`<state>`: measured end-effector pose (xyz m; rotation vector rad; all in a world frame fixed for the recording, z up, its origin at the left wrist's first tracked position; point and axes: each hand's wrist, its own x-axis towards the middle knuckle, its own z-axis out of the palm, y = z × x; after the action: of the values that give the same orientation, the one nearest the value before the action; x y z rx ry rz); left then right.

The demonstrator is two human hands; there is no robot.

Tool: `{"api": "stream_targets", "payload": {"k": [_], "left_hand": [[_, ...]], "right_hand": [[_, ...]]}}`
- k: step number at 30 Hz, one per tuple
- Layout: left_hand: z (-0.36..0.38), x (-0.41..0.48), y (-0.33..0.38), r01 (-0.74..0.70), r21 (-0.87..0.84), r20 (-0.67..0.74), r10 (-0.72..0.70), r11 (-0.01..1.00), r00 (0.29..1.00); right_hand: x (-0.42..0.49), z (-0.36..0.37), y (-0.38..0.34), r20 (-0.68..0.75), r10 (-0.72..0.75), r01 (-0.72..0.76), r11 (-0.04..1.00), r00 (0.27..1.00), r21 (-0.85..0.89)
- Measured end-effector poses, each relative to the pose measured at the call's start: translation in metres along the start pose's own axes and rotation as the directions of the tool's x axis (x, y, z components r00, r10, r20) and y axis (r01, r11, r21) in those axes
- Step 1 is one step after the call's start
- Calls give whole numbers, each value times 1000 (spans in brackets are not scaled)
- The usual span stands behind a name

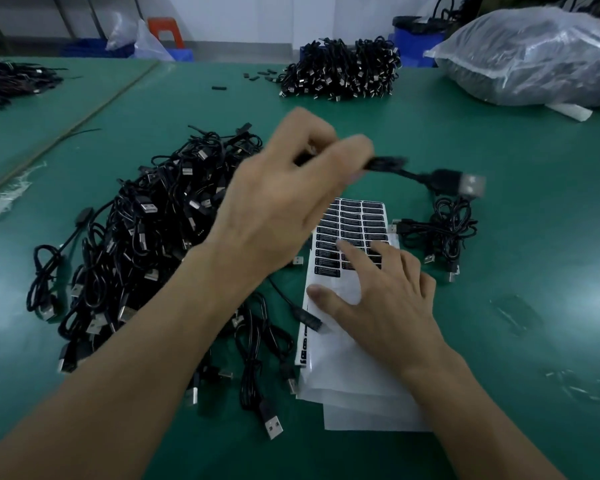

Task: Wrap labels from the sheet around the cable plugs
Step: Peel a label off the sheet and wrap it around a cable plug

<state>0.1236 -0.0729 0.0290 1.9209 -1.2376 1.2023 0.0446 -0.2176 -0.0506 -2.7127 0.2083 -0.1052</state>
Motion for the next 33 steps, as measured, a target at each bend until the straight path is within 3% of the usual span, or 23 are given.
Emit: {"api": "stream_targets", "payload": {"k": [2, 4, 6, 8, 10, 14, 17, 21, 26, 29, 33], "left_hand": [[2, -6, 5, 4, 34, 171, -10, 999, 985], [3, -15, 5, 109, 156, 366, -160, 982, 917], [3, -28, 0, 248, 332, 518, -396, 910, 758], [3, -42, -5, 348, 371, 579, -508, 861, 638], [3, -52, -2, 415, 284, 576, -499, 865, 647], [4, -62, 4, 390, 103, 449, -392, 915, 803], [1, -60, 6, 411, 32, 407, -388, 911, 827], [-4, -62, 9, 474, 35, 476, -432, 880, 766], [-10, -68, 7, 511, 230, 610, -532, 828, 588], [-13, -71, 5, 511, 235, 620, -532, 827, 576], [-13, -70, 5, 560, 180, 663, -520, 809, 538]], "right_hand": [[2, -1, 1, -54, -7, 9, 999, 999, 47], [5, -3, -1, -134, -9, 28, 991, 991, 133], [8, -5, -1, -195, 11, 62, 930, 981, 363], [8, -6, -1, -203, 86, 65, 770, 976, 635], [9, -9, 2, -241, 136, 84, 686, 961, 723], [10, -14, 6, -327, 80, 186, 686, 942, 703], [11, -13, 6, -312, 12, 211, 714, 950, 668], [12, -13, 8, -336, 40, 223, 675, 941, 703], [16, -21, 14, -344, 314, 205, 400, 885, 893], [19, -27, 19, -321, 462, 205, 283, 827, 937], [21, -28, 21, -289, 540, 186, 238, 791, 953]]}}
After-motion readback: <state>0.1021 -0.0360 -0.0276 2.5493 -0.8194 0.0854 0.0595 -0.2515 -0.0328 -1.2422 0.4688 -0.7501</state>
